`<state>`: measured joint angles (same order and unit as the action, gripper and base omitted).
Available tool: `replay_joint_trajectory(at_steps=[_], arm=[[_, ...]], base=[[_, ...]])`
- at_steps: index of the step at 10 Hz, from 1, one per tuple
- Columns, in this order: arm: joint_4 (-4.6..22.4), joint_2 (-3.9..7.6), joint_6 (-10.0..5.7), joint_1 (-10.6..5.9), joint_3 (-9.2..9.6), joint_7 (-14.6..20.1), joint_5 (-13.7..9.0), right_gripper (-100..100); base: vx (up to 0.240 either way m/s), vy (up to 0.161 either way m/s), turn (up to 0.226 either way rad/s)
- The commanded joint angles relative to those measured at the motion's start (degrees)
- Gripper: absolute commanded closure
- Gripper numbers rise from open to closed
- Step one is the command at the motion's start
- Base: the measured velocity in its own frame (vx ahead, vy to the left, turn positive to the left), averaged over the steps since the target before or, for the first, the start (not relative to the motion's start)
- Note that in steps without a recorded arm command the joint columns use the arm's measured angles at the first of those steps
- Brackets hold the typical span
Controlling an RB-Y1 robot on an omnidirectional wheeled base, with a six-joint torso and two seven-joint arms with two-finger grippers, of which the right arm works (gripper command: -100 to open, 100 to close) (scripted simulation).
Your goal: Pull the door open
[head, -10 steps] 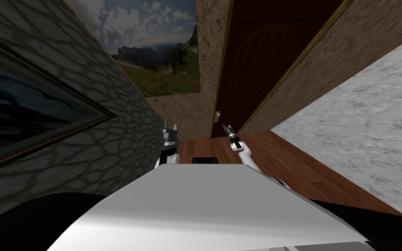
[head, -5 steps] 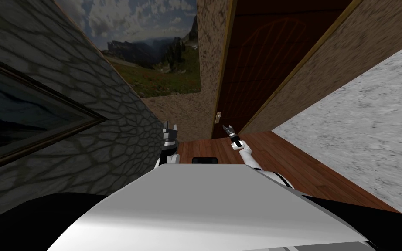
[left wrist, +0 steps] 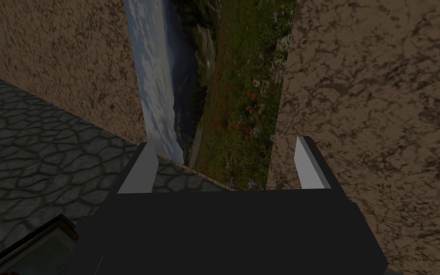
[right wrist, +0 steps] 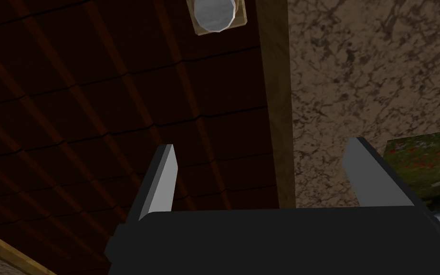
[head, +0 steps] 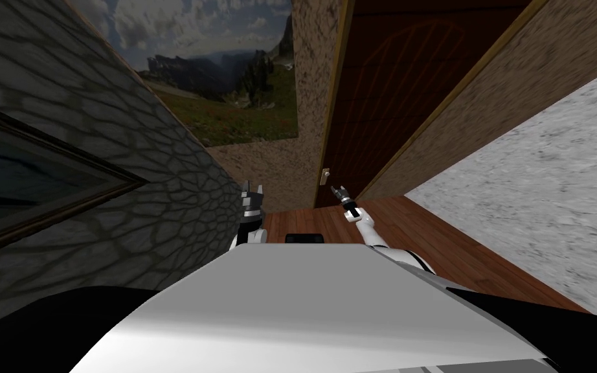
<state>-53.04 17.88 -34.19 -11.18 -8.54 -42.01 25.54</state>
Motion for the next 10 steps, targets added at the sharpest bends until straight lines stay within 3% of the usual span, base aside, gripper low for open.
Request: replay_joint_trajectory(at_steps=[1,7,10], arm=[[2.29,0.52,-0.46,-1.24,-0.27,-1.37,0.58,-100],[9.06,2.14,-1.53,-4.92,-1.05,-5.57,2.62,-100],[9.41,2.18,-1.4,-5.15,-1.26,-5.88,2.64,-100]], base=[[0.079,0.009,-0.009],[0.101,0.016,-0.009],[0.102,0.013,0.01]])
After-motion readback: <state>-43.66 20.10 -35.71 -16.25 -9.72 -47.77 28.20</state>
